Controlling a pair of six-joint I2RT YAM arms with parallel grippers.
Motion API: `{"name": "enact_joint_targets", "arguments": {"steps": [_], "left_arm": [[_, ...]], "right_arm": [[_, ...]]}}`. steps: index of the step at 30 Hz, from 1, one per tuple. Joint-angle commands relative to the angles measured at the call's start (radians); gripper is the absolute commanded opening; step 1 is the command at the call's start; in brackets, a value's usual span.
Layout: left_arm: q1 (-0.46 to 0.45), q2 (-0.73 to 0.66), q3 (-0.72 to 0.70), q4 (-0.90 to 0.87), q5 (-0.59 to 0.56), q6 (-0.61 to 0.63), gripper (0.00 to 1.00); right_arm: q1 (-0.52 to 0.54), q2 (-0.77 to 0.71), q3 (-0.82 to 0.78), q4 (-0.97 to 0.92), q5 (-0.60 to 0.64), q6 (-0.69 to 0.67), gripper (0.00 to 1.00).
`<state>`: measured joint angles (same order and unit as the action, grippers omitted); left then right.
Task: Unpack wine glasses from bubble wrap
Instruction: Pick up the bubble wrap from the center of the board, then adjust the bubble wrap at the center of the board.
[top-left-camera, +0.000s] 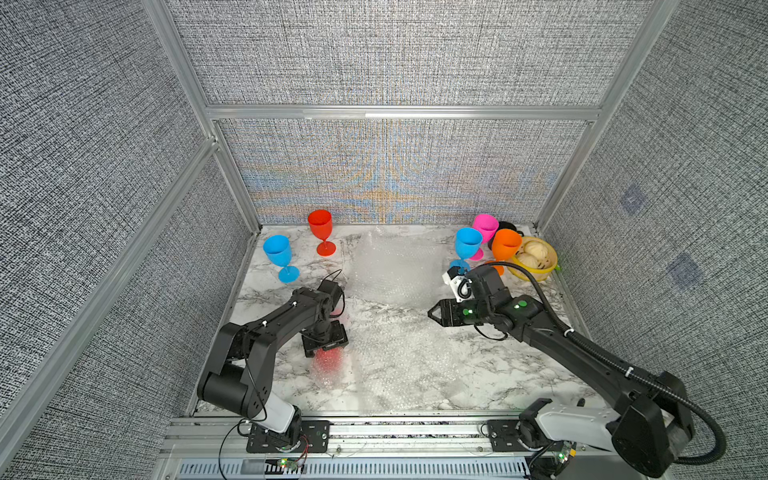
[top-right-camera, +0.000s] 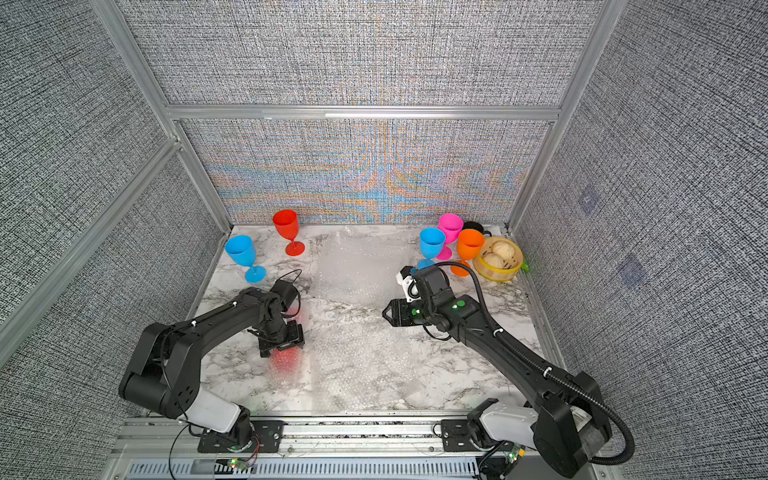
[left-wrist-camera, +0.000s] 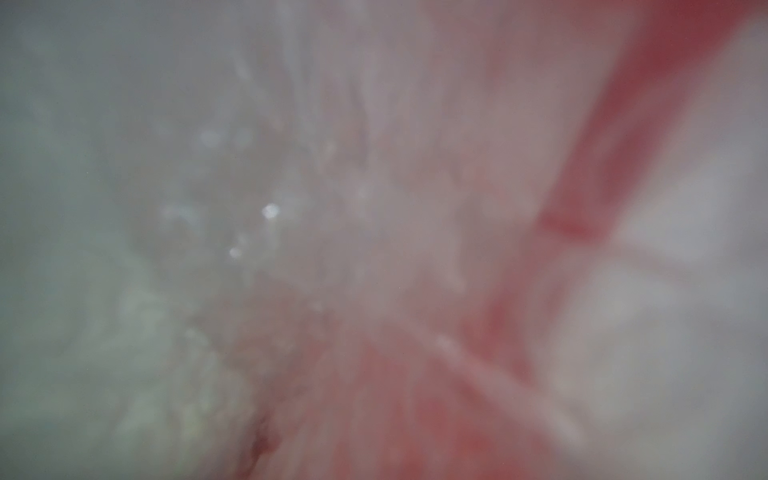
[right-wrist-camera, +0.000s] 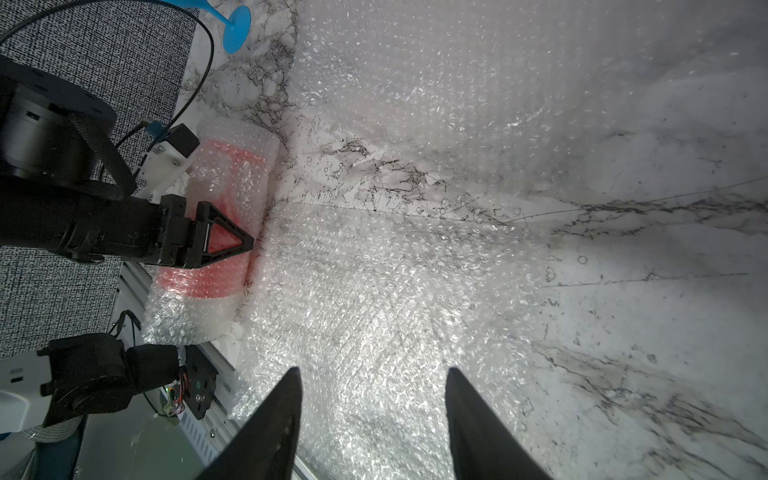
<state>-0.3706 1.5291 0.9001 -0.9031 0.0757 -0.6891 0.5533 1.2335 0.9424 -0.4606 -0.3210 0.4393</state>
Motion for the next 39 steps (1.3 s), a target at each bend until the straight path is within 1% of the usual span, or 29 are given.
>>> {"name": "enact_joint_targets", "arguments": {"steps": [1,4,8,10,13,16,20,24,27,30,32,33,37,39], "left_arm": [[0.002,-0.040,0.035,-0.061,-0.037,0.009,0.76],[0.003,-0.076,0.072,-0.106,-0.056,0.013,0.76],[0.002,-0.119,0.143,-0.158,-0.045,0.008,0.76],[0.001,-0.142,0.176,-0.166,-0.011,-0.001,0.76],[-0.018,-0.169,0.209,-0.141,0.085,-0.055,0.76],[-0.077,-0.170,0.234,-0.094,0.122,-0.138,0.76],[-0.175,-0.125,0.228,0.033,0.188,-0.295,0.76],[-0.301,-0.046,0.228,0.167,0.206,-0.417,0.76],[-0.355,0.019,0.216,0.231,0.223,-0.469,0.76],[-0.361,0.065,0.194,0.255,0.244,-0.483,0.76],[-0.359,0.073,0.191,0.246,0.227,-0.470,0.76],[-0.356,0.073,0.193,0.235,0.216,-0.461,0.76],[-0.347,0.048,0.206,0.195,0.183,-0.427,0.76],[-0.343,0.033,0.209,0.180,0.168,-0.411,0.76]], "right_arm": [[0.003,-0.009,-0.002,-0.001,0.000,0.008,0.57],[0.005,-0.015,0.001,-0.004,0.002,0.008,0.57],[0.008,-0.015,0.011,-0.014,0.006,0.007,0.57],[0.008,-0.015,0.019,-0.025,0.014,0.002,0.57],[0.007,-0.016,0.027,-0.030,0.020,-0.001,0.57],[0.009,-0.011,0.031,-0.034,0.029,-0.001,0.57],[0.008,-0.004,0.032,-0.032,0.036,0.013,0.57],[0.008,0.013,0.032,-0.034,0.031,0.016,0.57],[0.011,0.029,0.023,-0.032,0.027,0.018,0.57],[0.032,0.056,0.006,-0.005,0.001,0.030,0.56],[0.063,0.104,0.018,-0.016,0.001,0.027,0.55],[0.082,0.135,0.021,-0.022,0.006,0.026,0.54],[0.149,0.243,0.016,0.016,-0.049,0.038,0.51],[0.167,0.305,0.019,0.035,-0.082,0.046,0.51]]}}
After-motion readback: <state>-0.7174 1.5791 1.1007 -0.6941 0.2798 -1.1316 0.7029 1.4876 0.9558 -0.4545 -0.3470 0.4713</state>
